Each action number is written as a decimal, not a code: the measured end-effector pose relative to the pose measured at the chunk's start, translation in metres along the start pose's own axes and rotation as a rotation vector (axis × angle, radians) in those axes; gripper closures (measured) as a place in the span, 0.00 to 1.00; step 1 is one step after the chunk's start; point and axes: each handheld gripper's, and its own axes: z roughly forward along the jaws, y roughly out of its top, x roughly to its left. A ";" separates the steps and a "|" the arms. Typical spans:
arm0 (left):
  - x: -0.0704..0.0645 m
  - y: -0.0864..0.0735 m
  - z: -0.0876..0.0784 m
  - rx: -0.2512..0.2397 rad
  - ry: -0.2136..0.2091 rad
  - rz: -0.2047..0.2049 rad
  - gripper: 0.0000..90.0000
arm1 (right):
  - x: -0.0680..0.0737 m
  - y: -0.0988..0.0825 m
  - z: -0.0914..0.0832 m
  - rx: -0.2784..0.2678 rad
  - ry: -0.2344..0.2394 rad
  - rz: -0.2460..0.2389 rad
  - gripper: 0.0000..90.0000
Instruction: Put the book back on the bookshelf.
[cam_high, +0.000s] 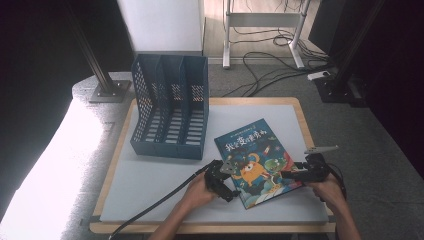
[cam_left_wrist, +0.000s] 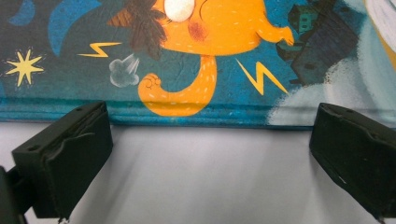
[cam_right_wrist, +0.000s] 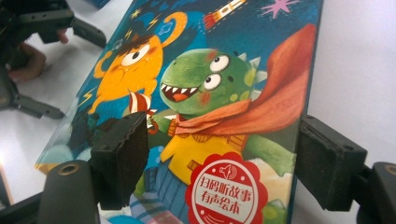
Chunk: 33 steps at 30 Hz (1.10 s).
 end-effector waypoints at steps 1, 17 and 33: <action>0.000 0.000 0.000 0.000 0.000 0.000 0.00 | 0.000 0.002 0.000 0.008 0.003 -0.009 0.26; -0.001 0.000 0.000 0.006 0.009 0.010 0.00 | -0.011 0.050 0.015 0.048 0.033 -0.087 0.48; 0.001 0.000 -0.001 -0.002 -0.004 -0.006 0.00 | -0.002 0.038 -0.008 -0.085 0.062 -0.155 0.60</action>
